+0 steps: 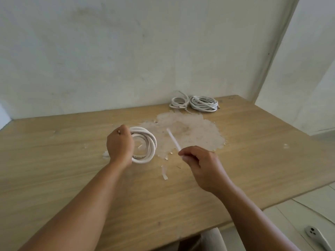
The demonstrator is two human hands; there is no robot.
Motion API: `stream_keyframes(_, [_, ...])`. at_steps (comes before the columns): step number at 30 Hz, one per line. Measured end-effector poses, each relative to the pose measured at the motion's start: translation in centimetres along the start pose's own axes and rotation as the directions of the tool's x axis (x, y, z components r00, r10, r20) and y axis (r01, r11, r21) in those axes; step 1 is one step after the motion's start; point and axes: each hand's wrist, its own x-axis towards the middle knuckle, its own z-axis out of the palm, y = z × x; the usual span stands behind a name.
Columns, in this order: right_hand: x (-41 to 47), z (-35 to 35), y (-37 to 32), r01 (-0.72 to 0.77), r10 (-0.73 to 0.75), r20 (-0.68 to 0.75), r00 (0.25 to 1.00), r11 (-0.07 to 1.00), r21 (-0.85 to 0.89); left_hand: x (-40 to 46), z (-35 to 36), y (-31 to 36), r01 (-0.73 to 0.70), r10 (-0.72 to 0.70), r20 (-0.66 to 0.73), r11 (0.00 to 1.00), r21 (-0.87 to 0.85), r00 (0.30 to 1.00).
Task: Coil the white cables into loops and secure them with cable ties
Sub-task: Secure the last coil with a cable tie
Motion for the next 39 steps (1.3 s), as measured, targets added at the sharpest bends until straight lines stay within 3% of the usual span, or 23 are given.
stream_keyframes(5, [0.6,2.2,-3.8,-0.130,0.037,0.217,0.975,0.892,0.434,1.3,-2.4,-0.2,0.033,-0.034,-0.041,0.999,-0.026,0.999])
stream_keyframes(9, [1.2,3.8,-5.3,-0.202,0.037,0.282,0.959,0.786,0.584,2.2,-3.9,-0.7,0.047,-0.051,-0.075,0.997,-0.058,0.996])
stream_keyframes(15, [2.6,6.8,-6.4,-0.254,0.053,0.330,0.943,0.755,0.604,2.2,-4.7,-0.8,0.058,-0.065,-0.073,0.995,-0.086,0.995])
stream_keyframes(18, [3.5,7.7,-7.0,-0.227,0.045,0.316,0.948,0.791,0.568,1.7,-4.7,-0.8,0.040,-0.048,-0.063,0.992,-0.119,0.997])
stream_keyframes(23, [4.8,8.6,-7.9,0.021,-0.084,0.176,0.981,0.942,0.334,0.9,-5.2,-1.0,0.022,-0.025,-0.014,0.983,-0.184,1.000])
stream_keyframes(29, [5.6,10.0,-7.7,0.165,-0.187,0.042,0.982,0.936,0.310,0.2,-5.8,-0.2,0.033,-0.012,0.070,0.954,-0.298,0.997])
stream_keyframes(39, [6.6,9.4,-9.4,0.071,-0.098,0.034,0.995,0.882,0.465,0.5,-6.8,-0.1,0.046,0.035,0.235,0.942,-0.332,0.971])
